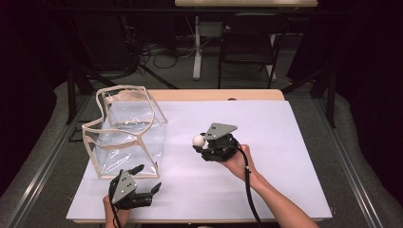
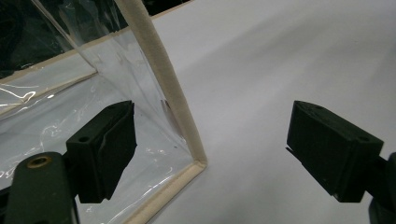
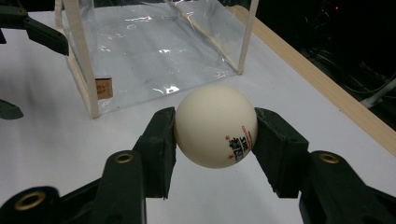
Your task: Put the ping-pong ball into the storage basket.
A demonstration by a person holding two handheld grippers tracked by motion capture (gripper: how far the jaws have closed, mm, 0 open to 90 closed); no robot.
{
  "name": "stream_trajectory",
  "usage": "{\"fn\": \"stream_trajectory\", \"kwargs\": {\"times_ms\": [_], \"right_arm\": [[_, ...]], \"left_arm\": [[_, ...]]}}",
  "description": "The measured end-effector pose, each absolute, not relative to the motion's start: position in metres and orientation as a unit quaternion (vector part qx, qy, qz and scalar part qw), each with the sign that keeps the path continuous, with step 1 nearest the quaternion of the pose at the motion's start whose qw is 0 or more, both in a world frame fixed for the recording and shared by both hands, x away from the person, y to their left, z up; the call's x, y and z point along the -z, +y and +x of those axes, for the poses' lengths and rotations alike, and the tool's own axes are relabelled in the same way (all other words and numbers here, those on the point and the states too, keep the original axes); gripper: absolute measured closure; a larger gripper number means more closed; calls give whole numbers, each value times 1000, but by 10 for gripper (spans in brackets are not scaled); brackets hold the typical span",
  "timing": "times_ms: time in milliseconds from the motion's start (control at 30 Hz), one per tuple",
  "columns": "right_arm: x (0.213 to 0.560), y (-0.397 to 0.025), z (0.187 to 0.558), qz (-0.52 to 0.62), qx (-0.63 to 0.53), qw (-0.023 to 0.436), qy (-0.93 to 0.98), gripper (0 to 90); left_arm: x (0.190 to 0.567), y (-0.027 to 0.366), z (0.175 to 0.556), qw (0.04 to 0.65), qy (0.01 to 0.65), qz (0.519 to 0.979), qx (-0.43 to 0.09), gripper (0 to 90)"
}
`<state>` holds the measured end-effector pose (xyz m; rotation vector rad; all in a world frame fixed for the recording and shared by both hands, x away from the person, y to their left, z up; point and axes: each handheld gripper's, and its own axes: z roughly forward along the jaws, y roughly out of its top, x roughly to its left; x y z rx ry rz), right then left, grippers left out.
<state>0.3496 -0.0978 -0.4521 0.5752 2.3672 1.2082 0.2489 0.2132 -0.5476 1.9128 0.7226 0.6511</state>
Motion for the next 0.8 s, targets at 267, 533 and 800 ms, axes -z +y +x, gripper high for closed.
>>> {"fn": "stream_trajectory", "kwargs": {"times_ms": [267,533,800], "right_arm": [[447,-98,354,209,-436,212,849,507],[438,-98,359,209,-441,219,845,507],[432,-98,363,210,-440,225,844,507]], "left_arm": [[547,213,249,478,296,783,-267,161],[547,213,249,478,295,783,-266,161],[547,213,249,478,294,784,-266,161]]}}
